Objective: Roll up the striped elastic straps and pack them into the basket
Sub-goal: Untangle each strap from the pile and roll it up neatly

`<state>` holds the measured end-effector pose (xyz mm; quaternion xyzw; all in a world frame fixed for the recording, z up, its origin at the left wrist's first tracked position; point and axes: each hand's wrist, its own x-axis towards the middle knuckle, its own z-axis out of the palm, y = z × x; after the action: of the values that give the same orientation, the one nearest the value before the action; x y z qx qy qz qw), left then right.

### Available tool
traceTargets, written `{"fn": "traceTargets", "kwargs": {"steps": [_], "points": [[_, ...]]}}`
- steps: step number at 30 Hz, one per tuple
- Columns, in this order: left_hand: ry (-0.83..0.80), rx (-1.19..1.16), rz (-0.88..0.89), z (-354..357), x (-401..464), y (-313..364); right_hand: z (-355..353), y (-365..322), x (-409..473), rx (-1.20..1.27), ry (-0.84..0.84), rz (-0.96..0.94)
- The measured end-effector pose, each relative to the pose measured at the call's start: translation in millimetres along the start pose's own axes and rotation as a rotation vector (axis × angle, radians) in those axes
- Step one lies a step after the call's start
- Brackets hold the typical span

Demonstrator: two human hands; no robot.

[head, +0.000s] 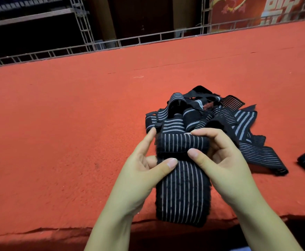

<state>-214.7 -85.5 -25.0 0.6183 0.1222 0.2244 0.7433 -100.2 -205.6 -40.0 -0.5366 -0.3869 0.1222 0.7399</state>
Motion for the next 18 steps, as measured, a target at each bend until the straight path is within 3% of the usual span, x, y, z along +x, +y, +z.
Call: {"fn": "traceTargets", "kwargs": {"steps": [8, 14, 18], "points": [[0.010, -0.062, -0.030, 4, -6, 11, -6, -4, 1, -0.148, -0.143, -0.090], [0.030, -0.050, -0.007, 3, -6, 9, -7, -3, 1, 0.042, -0.175, 0.065], [0.014, -0.019, -0.011, -5, -5, 4, -6, 2, 3, 0.113, -0.103, 0.261]]}}
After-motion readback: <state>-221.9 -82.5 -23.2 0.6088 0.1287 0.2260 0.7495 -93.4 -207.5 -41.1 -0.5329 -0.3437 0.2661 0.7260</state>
